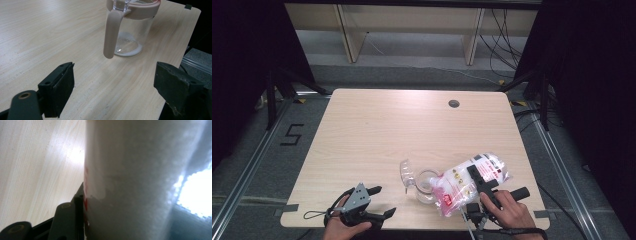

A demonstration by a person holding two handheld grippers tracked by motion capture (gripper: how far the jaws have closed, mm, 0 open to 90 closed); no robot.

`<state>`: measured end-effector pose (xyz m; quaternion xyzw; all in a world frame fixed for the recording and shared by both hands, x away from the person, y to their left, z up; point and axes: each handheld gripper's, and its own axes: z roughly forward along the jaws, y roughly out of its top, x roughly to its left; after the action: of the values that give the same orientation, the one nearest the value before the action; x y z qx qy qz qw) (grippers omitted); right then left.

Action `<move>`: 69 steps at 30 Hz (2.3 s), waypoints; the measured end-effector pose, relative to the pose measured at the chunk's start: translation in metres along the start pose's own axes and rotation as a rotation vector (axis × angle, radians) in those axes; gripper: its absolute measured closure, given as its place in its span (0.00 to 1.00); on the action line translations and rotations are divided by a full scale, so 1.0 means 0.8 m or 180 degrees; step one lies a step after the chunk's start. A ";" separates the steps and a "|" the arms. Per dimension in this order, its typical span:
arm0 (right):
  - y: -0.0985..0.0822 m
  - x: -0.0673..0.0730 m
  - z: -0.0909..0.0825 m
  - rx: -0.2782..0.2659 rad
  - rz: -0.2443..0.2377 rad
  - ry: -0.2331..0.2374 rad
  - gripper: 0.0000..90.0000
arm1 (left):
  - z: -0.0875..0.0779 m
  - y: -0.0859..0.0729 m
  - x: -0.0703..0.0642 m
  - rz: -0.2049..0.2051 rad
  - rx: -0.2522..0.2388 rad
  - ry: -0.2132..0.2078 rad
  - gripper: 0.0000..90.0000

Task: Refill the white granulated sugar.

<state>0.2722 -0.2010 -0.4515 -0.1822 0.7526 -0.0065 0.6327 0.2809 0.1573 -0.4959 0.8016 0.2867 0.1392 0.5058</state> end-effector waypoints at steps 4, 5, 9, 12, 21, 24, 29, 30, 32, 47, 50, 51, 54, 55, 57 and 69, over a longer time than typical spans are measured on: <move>0.000 -0.001 0.000 -0.0010 -0.0051 0.0000 0.55 | 0.000 0.000 0.000 -0.0005 -0.0001 0.0000 0.18; 0.000 -0.002 0.001 -0.0046 -0.0094 -0.0012 0.55 | 0.000 0.000 0.000 -0.0001 0.0001 0.0001 0.18; 0.000 -0.002 0.001 -0.0052 -0.0099 -0.0010 0.55 | 0.000 0.000 0.000 -0.0002 -0.0001 0.0001 0.18; 0.000 -0.003 0.001 -0.0032 -0.0103 0.0023 0.55 | 0.001 0.000 -0.001 -0.0031 -0.0024 -0.0002 0.18; 0.000 -0.004 0.002 -0.0070 -0.0141 -0.0025 0.55 | 0.001 0.000 -0.001 -0.0034 -0.0044 -0.0003 0.18; -0.002 -0.002 0.000 -0.0032 -0.0066 0.0010 0.55 | -0.001 0.000 0.000 -0.0008 -0.0003 0.0021 0.18; -0.003 -0.004 0.001 -0.0037 -0.0139 -0.0013 0.56 | 0.001 0.000 -0.001 -0.0036 -0.0042 -0.0006 0.18; -0.003 -0.004 0.001 -0.0032 -0.0141 -0.0009 0.56 | 0.001 0.000 -0.001 -0.0036 -0.0041 -0.0005 0.18; -0.004 -0.004 0.000 -0.0031 -0.0154 -0.0008 0.56 | 0.001 0.000 0.000 -0.0033 -0.0039 -0.0004 0.18; -0.003 -0.005 -0.001 -0.0014 -0.0032 0.0060 0.56 | 0.000 0.000 0.000 -0.0018 -0.0037 0.0002 0.18; -0.003 -0.004 -0.001 -0.0008 -0.0023 0.0048 0.56 | -0.001 0.000 -0.002 -0.0082 -0.0004 0.0040 0.18; -0.003 -0.003 0.000 0.0001 0.0009 0.0062 0.56 | 0.000 0.000 -0.001 -0.0029 -0.0043 0.0010 0.18; -0.003 -0.007 0.000 -0.0037 -0.0142 -0.0001 0.56 | 0.001 0.000 0.000 -0.0021 -0.0041 0.0001 0.18; -0.003 -0.008 0.000 -0.0036 -0.0152 -0.0002 0.56 | 0.001 0.000 -0.001 -0.0021 -0.0043 0.0005 0.18; -0.004 -0.008 0.000 -0.0028 -0.0141 0.0005 0.56 | 0.001 0.000 -0.001 -0.0036 -0.0050 0.0001 0.18; -0.004 -0.010 0.001 -0.0052 -0.0200 -0.0010 0.56 | 0.000 0.000 0.001 -0.0026 -0.0017 0.0011 0.18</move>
<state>0.2750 -0.2018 -0.4433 -0.2108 0.7456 -0.0199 0.6318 0.2813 0.1575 -0.4962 0.7989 0.2906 0.1393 0.5079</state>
